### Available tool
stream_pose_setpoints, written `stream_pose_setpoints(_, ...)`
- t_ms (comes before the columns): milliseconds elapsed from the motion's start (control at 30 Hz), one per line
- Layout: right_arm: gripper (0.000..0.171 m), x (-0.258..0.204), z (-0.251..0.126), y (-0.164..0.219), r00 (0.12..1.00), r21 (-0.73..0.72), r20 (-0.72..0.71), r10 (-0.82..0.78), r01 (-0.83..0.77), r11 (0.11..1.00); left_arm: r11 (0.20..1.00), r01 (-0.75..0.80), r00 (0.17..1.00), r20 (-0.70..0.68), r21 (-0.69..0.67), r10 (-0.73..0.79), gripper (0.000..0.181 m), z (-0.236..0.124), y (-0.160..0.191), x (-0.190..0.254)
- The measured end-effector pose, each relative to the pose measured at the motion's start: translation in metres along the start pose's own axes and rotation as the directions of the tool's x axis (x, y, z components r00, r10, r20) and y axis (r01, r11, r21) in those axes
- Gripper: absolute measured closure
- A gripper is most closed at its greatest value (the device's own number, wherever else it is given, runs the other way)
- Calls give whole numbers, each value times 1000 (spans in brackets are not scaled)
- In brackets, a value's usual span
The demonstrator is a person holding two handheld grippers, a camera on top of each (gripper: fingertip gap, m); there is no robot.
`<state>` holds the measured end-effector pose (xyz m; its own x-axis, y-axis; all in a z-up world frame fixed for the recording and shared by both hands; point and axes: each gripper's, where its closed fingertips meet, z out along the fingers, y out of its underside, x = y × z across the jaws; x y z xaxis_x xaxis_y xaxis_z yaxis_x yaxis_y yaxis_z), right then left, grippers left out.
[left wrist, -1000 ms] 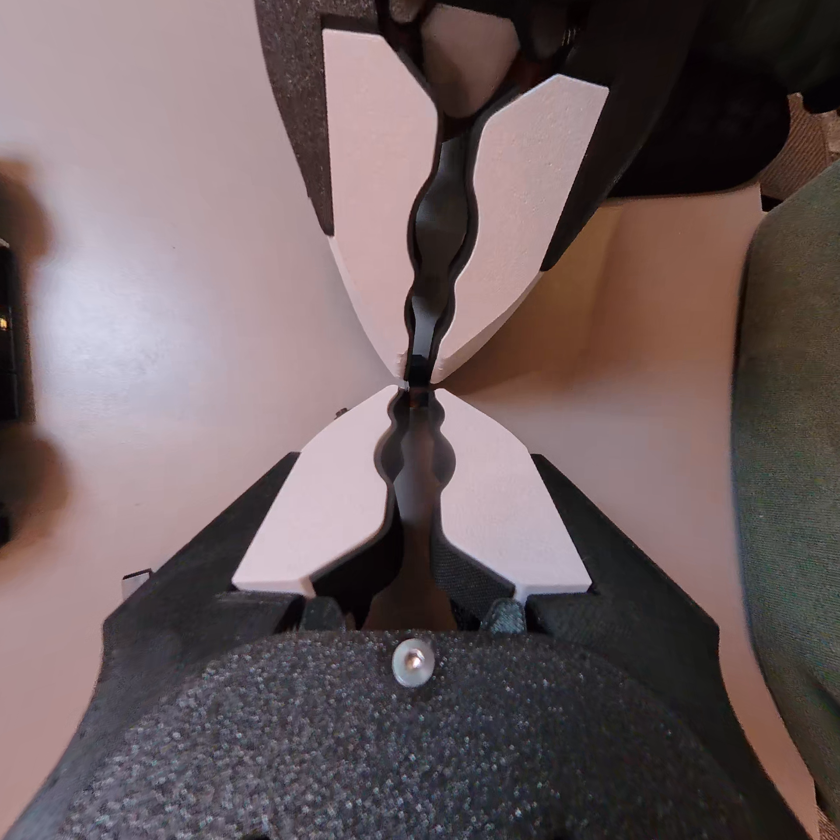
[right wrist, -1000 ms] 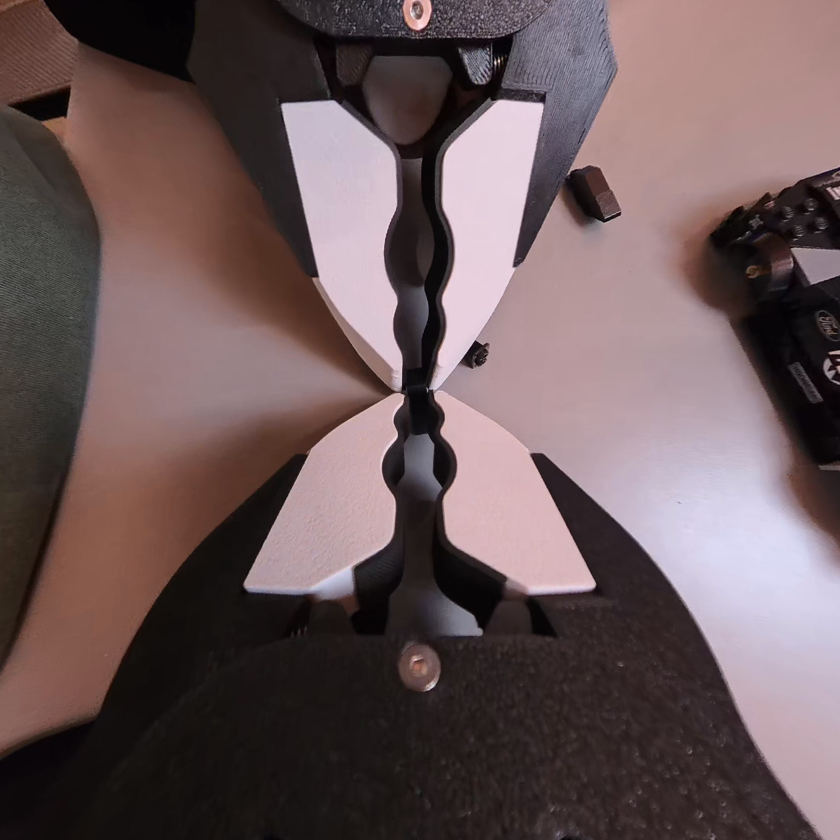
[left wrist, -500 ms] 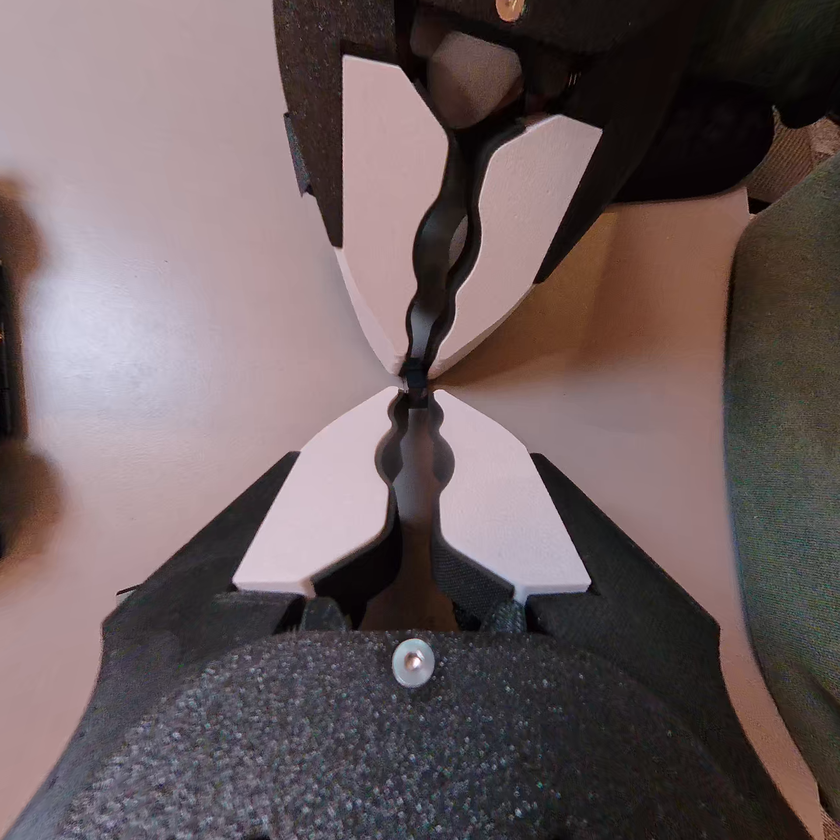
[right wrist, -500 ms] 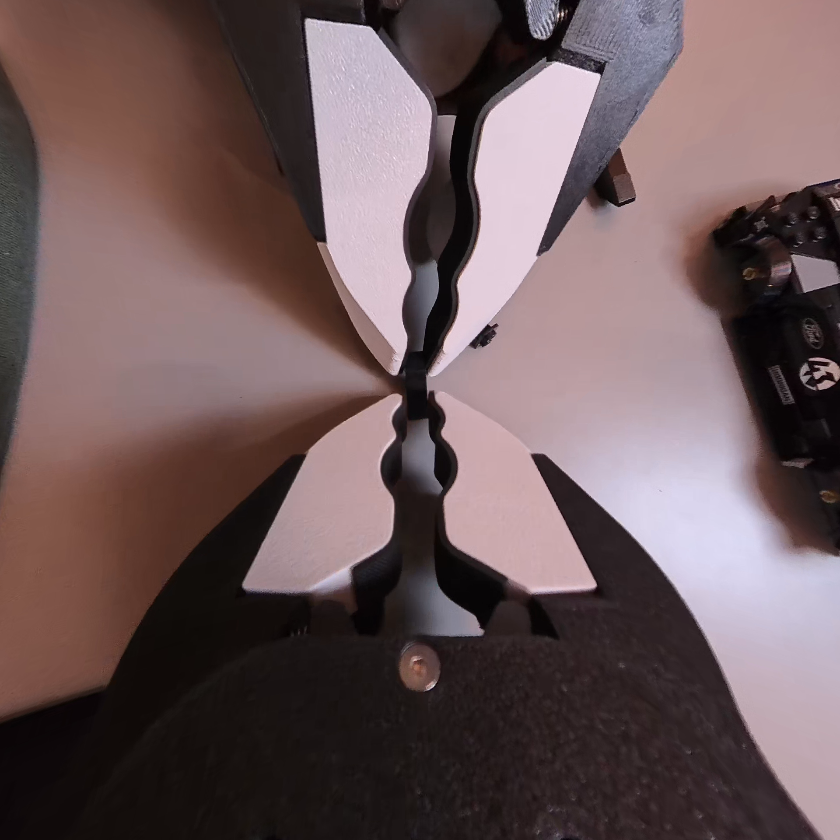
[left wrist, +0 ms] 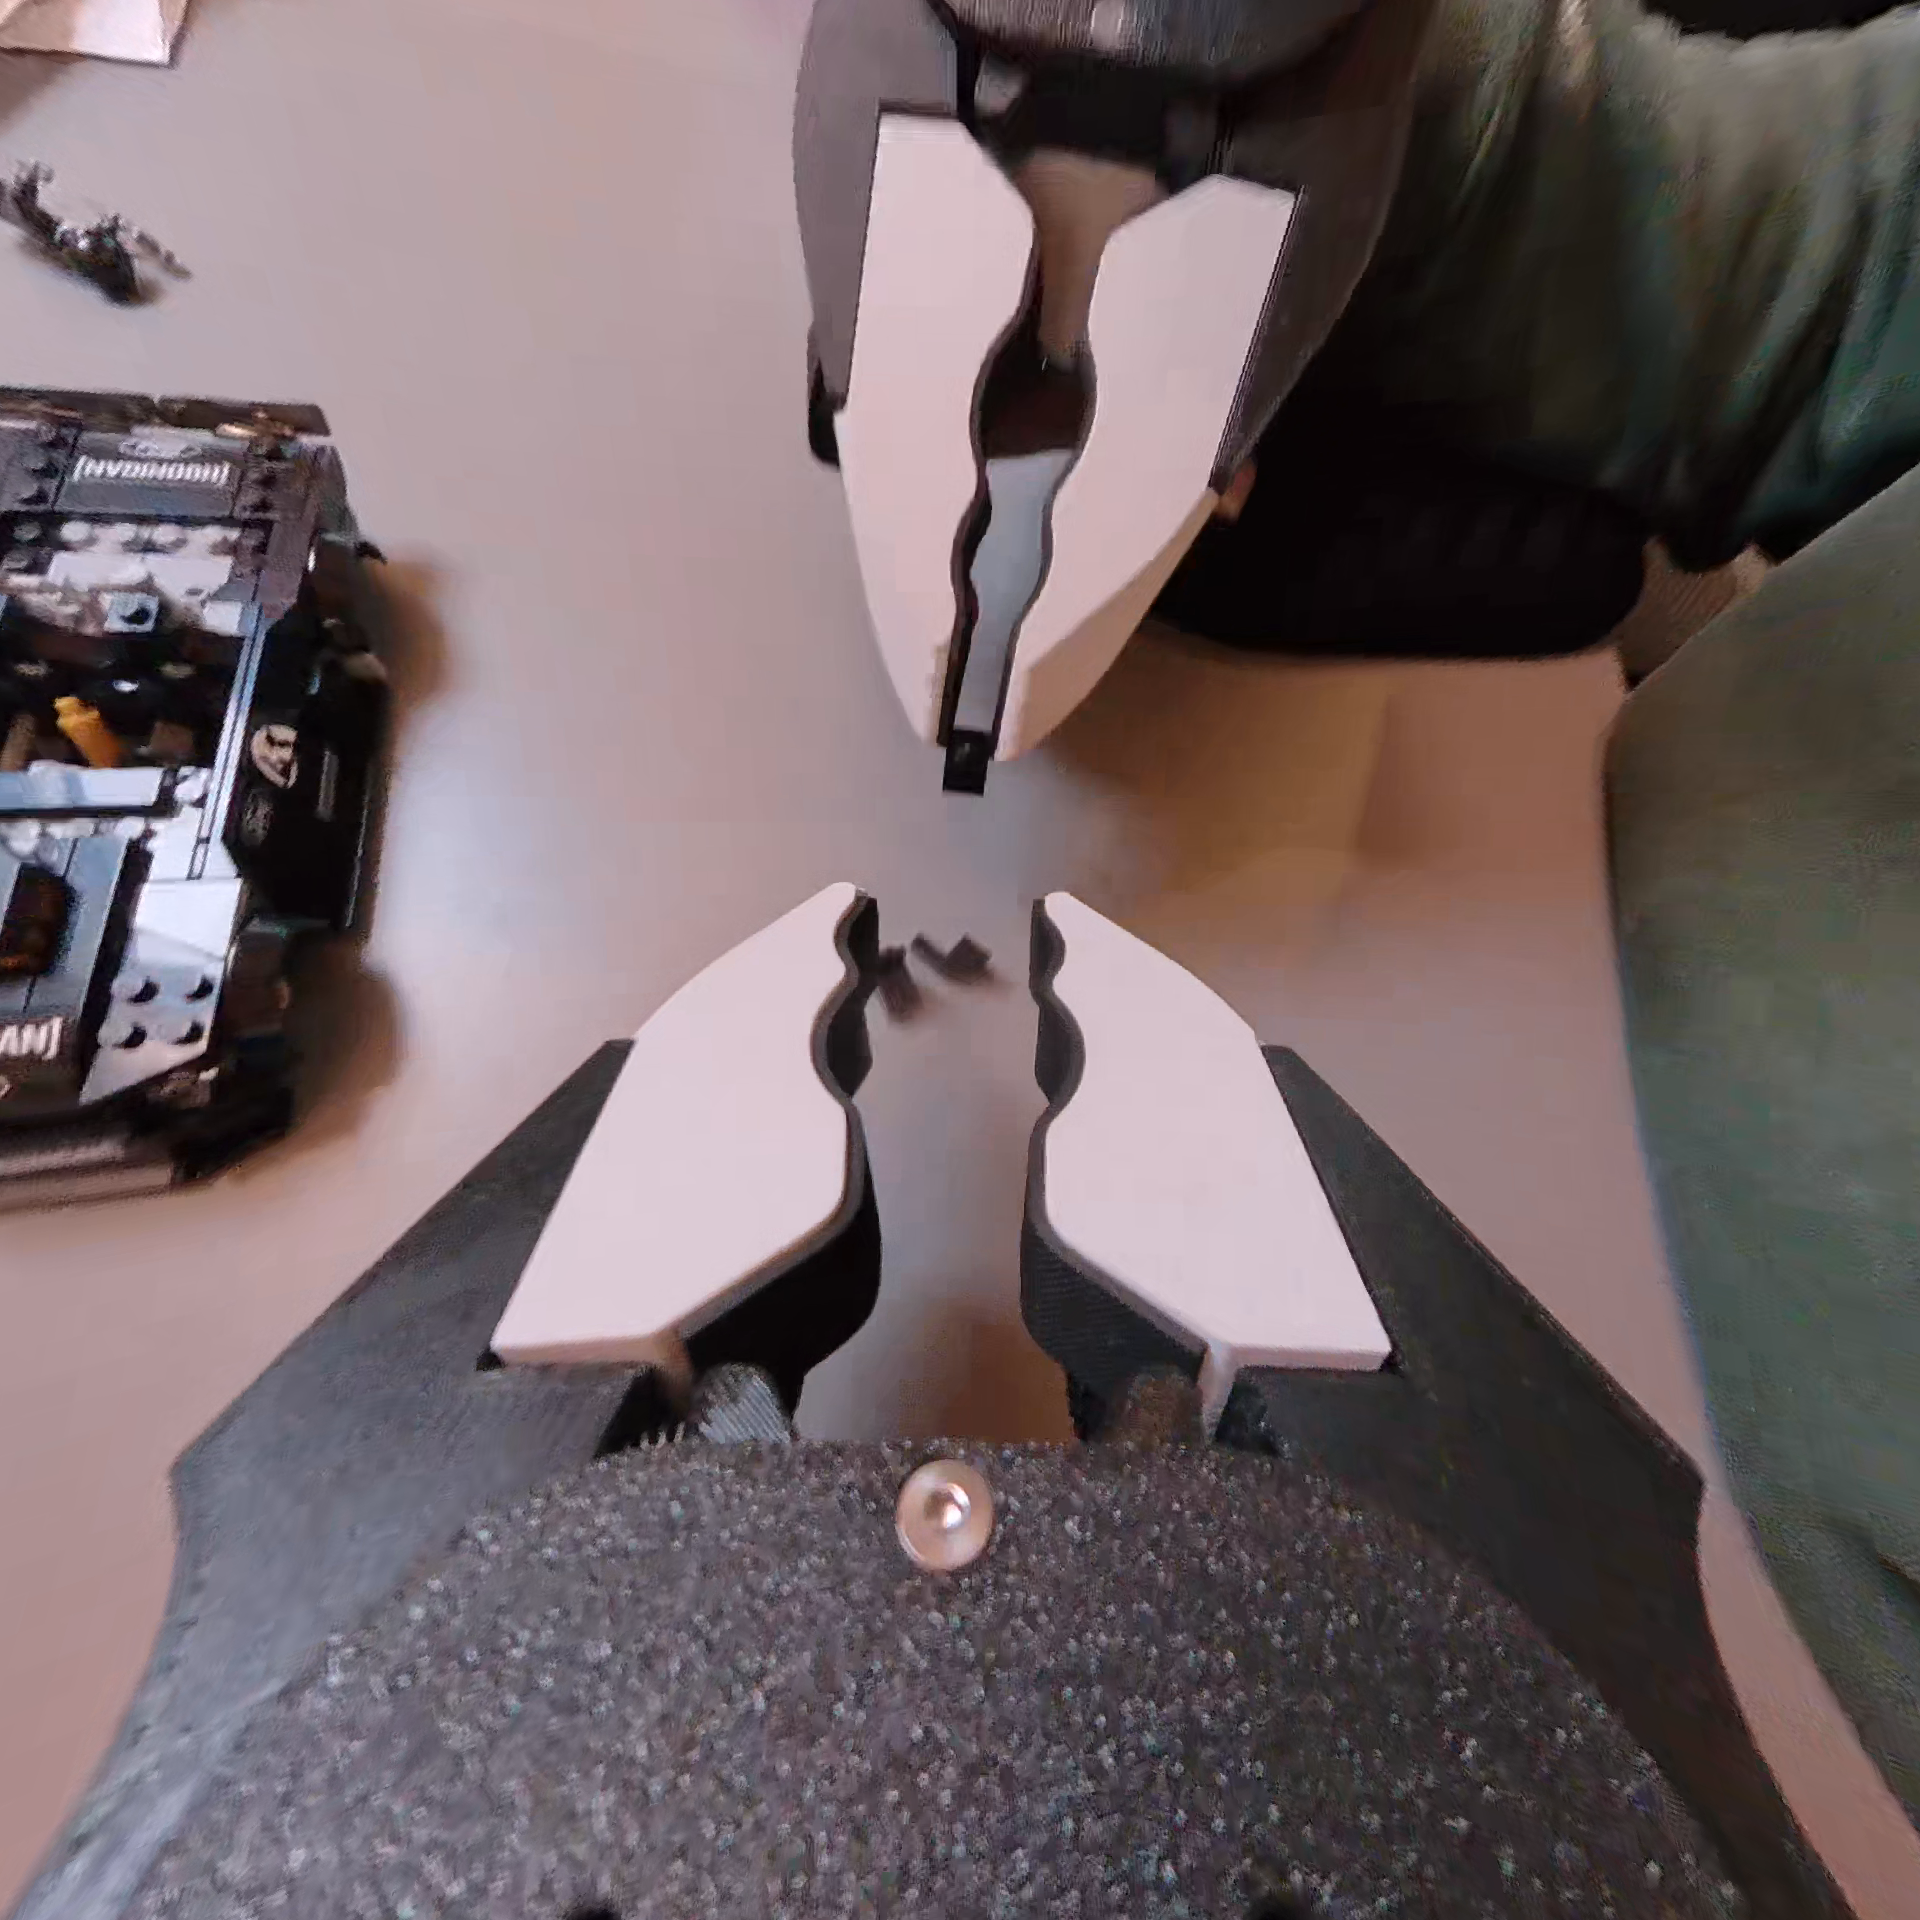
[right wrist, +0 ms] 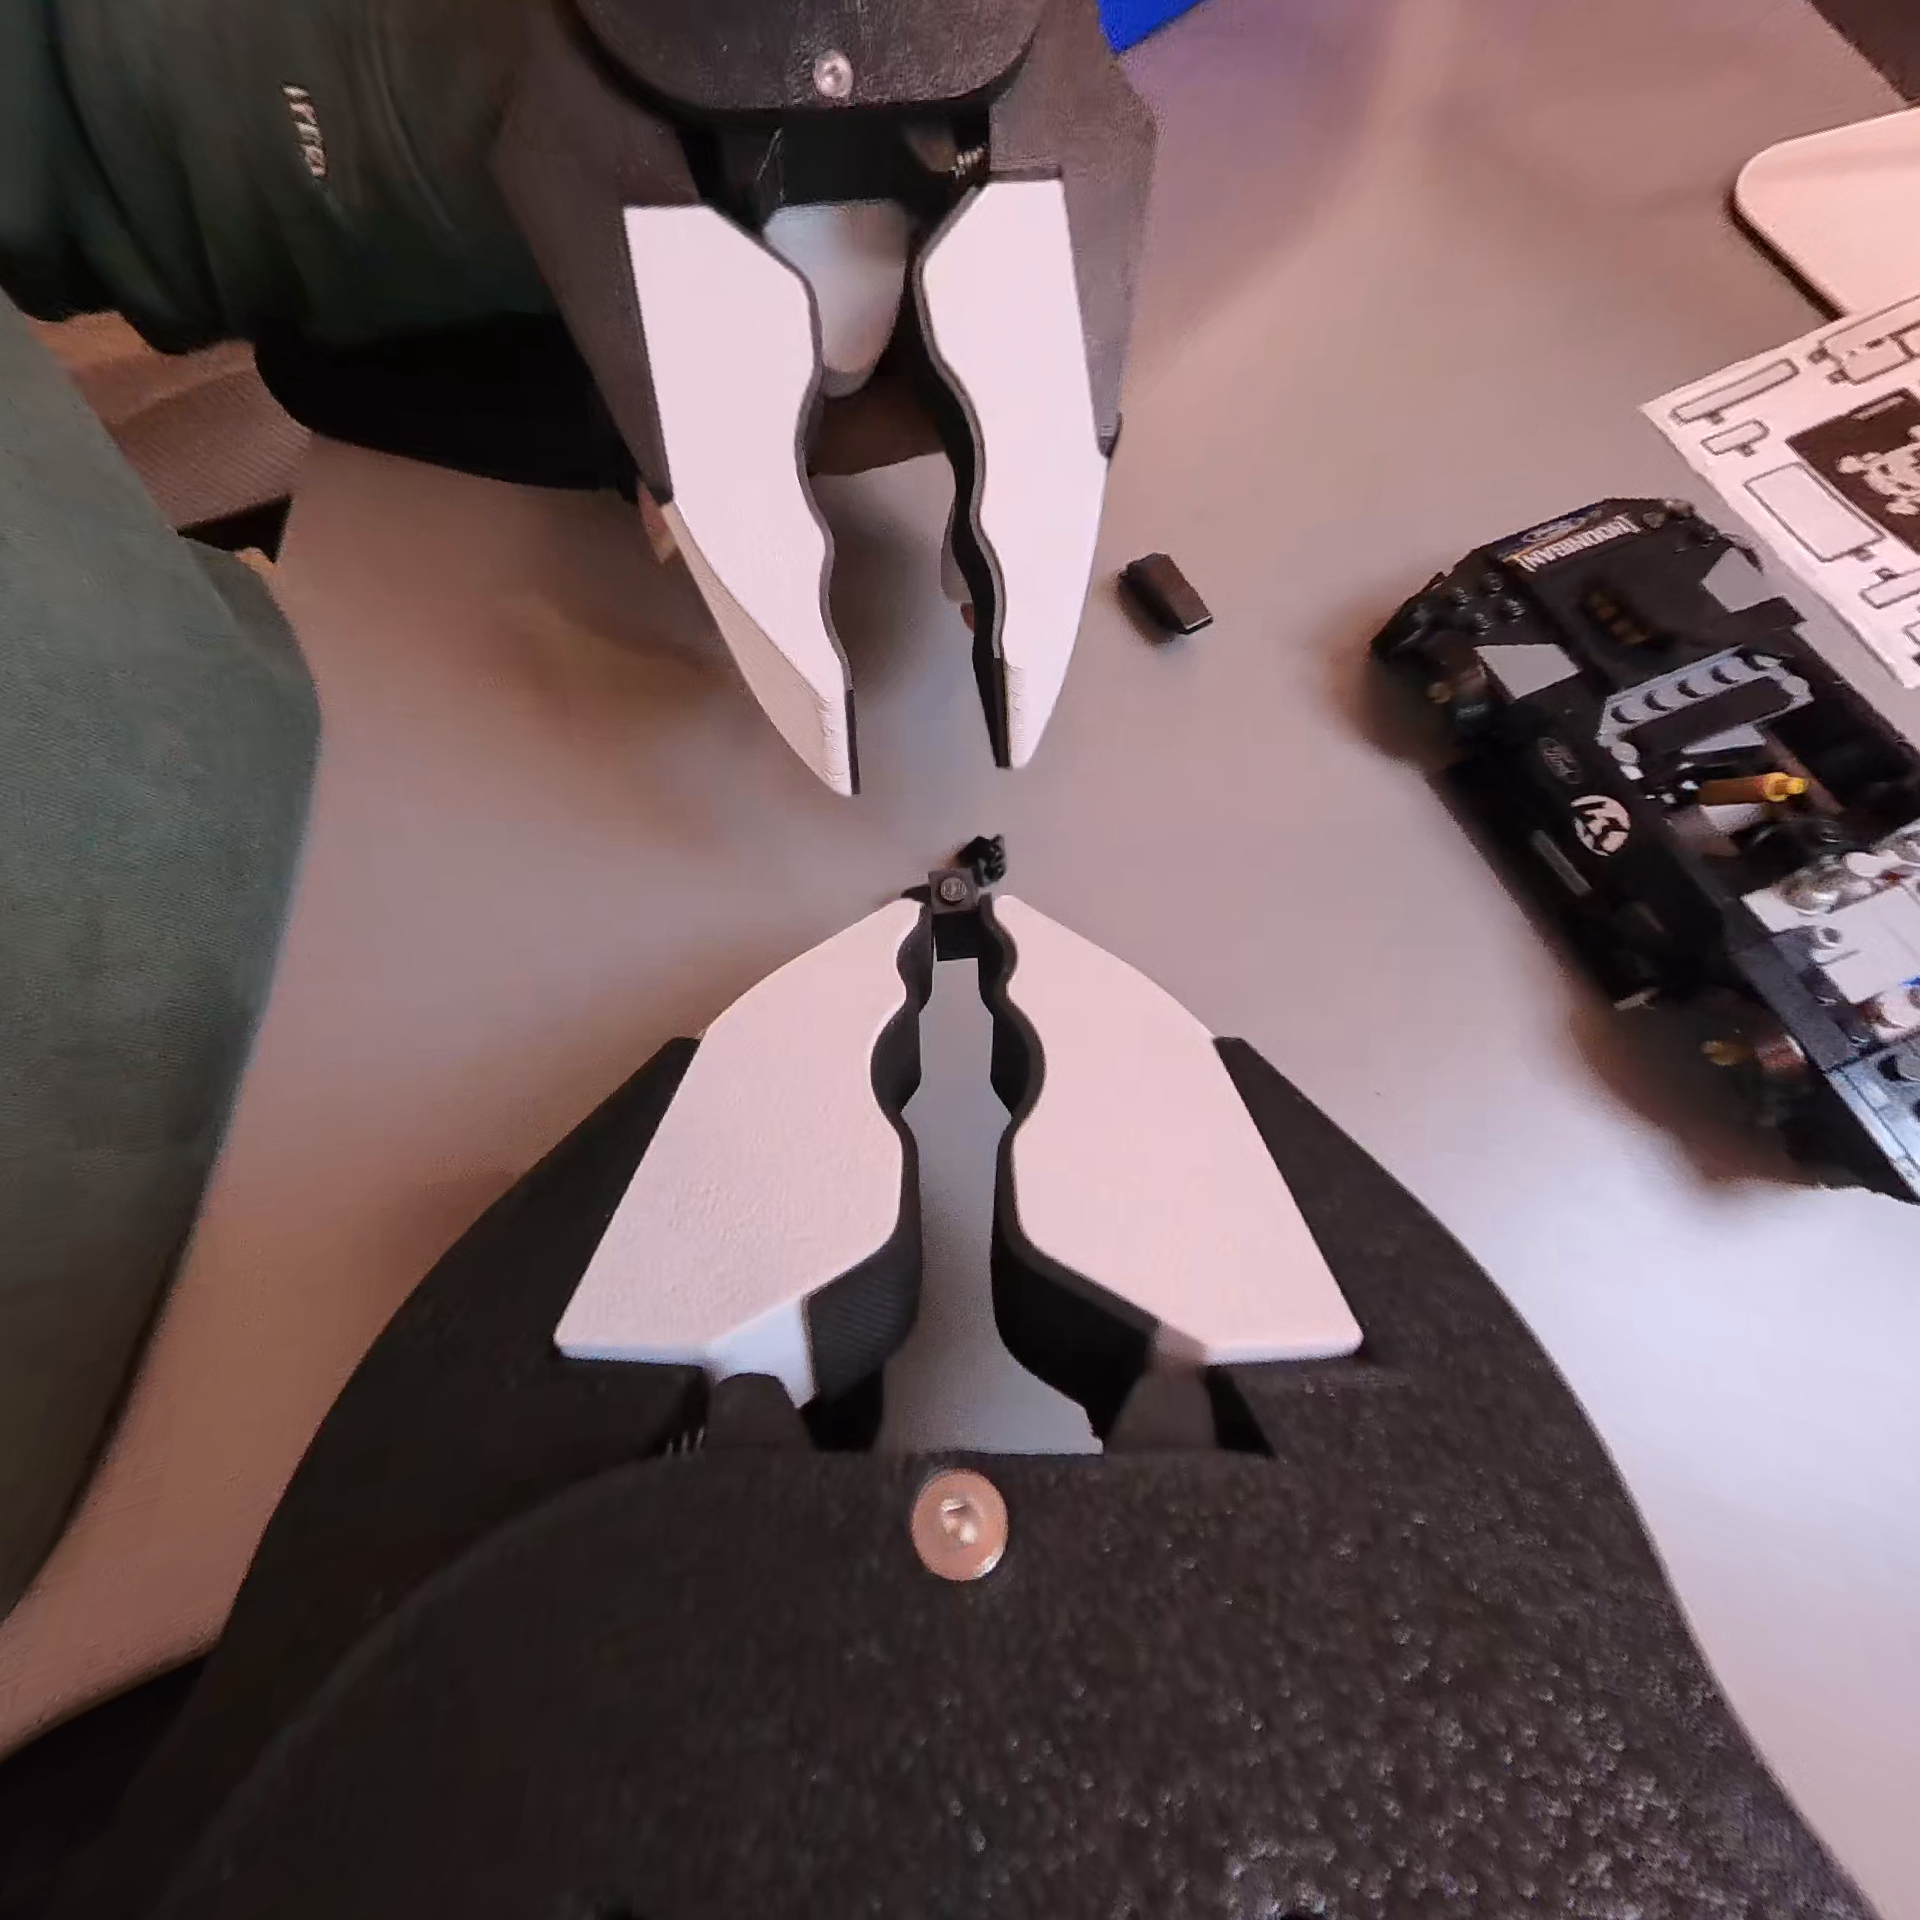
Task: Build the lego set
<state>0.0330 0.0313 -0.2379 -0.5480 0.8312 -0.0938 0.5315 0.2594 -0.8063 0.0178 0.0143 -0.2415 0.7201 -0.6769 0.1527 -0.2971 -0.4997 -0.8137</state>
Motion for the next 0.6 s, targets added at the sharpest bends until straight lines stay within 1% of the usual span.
stream_pose_setpoints(100,163,-1,4,9,1000,-59,-10,-7,7,998,999,-9,1000,19,-39,10,160,0,11,0)
stream_pose_setpoints(200,163,-3,11,22,999,-157,-27,-28,24,987,991,-55,997,54,-123,62,164,4,25,-1)
stream_pose_setpoints(300,163,-7,20,31,996,-257,-38,-83,70,964,985,-46,998,35,-166,53,166,11,32,4)
stream_pose_setpoints(400,163,-6,28,36,989,-330,-65,-130,102,938,979,-68,996,51,-194,80,166,14,34,3)
stream_pose_setpoints(433,162,-6,29,36,989,-338,-65,-136,106,935,980,-67,996,53,-189,78,167,13,33,3)
stream_pose_setpoints(533,150,-4,28,33,989,-339,-78,-127,93,936,984,-59,995,75,-165,72,167,8,30,-1)
stream_pose_setpoints(600,148,-7,28,25,990,-321,-83,-111,79,944,988,-54,993,95,-148,68,168,3,28,-5)
